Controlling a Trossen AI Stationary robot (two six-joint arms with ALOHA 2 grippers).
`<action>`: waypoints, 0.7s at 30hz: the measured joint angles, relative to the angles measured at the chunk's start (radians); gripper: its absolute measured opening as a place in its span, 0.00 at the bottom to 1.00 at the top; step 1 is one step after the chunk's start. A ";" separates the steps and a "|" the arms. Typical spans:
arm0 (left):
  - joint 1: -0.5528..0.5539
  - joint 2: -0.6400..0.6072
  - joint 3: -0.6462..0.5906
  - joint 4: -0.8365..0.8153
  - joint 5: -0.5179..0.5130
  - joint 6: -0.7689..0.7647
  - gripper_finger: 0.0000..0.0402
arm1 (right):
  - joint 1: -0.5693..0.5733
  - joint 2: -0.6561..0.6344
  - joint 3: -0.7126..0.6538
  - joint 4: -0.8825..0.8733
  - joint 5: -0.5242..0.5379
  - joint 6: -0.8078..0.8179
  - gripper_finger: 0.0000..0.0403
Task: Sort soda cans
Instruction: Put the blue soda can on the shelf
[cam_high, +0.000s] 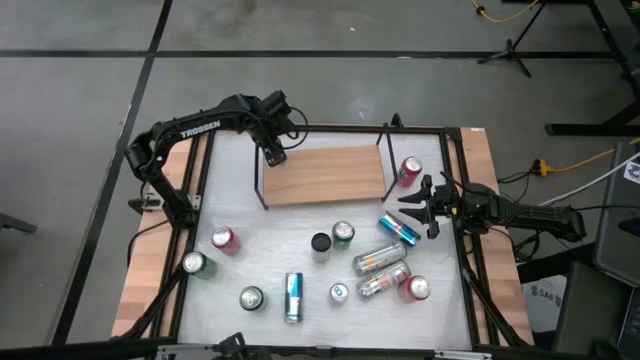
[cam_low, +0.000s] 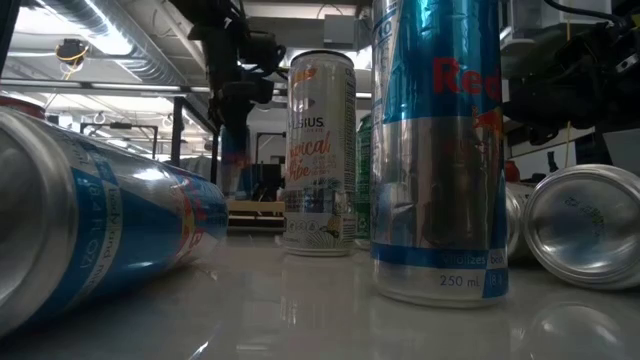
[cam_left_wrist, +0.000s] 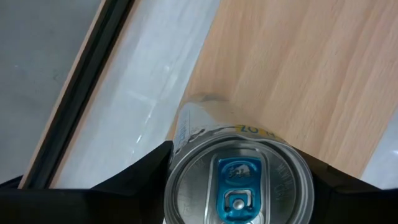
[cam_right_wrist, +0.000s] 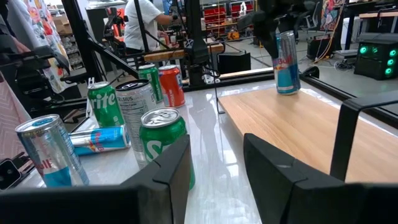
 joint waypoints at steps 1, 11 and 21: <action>0.000 0.000 0.000 0.005 0.000 0.000 0.57 | 0.000 0.000 0.000 0.000 0.000 0.000 0.34; -0.001 0.001 -0.002 0.027 -0.010 0.000 0.57 | 0.000 0.000 0.000 0.000 0.000 0.000 0.34; -0.001 0.002 -0.002 0.030 -0.010 0.000 0.65 | 0.000 0.000 0.000 0.000 0.000 0.000 0.34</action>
